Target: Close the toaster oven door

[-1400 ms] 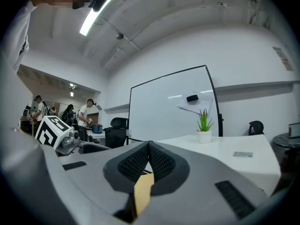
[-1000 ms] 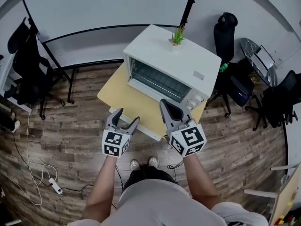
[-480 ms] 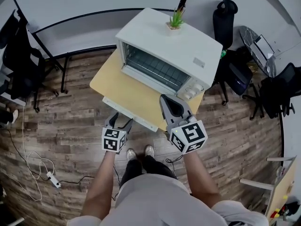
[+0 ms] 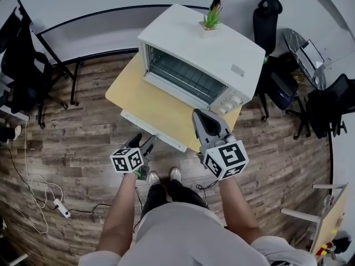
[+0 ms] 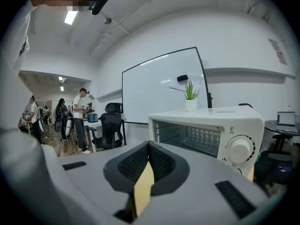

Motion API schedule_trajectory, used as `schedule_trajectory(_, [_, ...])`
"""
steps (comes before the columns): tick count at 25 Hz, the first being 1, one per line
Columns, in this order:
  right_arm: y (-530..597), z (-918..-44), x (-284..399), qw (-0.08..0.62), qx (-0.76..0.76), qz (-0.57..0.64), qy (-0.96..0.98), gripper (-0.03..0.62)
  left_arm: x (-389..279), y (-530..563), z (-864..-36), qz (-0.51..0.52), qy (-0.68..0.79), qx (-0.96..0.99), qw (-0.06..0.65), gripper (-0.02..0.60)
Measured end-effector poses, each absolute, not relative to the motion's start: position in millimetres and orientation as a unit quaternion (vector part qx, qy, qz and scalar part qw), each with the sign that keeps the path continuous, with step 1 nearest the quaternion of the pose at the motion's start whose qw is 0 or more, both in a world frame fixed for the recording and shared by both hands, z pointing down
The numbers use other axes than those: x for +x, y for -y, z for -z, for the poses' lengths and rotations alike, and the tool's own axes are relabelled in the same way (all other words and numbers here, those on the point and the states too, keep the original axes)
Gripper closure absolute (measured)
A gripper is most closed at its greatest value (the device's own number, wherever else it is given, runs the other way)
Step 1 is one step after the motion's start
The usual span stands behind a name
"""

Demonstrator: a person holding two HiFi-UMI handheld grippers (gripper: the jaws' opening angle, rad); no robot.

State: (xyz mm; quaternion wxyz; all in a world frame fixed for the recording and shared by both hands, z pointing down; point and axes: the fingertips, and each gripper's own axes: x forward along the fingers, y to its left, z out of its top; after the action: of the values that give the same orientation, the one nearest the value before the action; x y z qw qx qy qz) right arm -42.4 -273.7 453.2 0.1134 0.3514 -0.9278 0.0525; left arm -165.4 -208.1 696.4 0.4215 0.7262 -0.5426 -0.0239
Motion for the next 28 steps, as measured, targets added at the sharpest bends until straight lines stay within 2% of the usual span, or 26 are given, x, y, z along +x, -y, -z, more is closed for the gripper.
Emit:
schedule_trajectory(10, [276, -457, -38, 0.126, 0.36, -0.051, 0.923, 0.594, -182, 197, -725, 0.233, 0.507, 0.633, 0.537, 0.278])
schedule_trajectory(17, [277, -459, -37, 0.134, 0.366, -0.05, 0.919, 0.594, -189, 193, -756, 0.279, 0.529, 0.553, 0.581, 0.288])
schedule_trajectory(28, [277, -462, -18, 0.149, 0.384, -0.047, 0.91, 0.594, -183, 211, -769, 0.3, 0.534, 0.53, 0.587, 0.304])
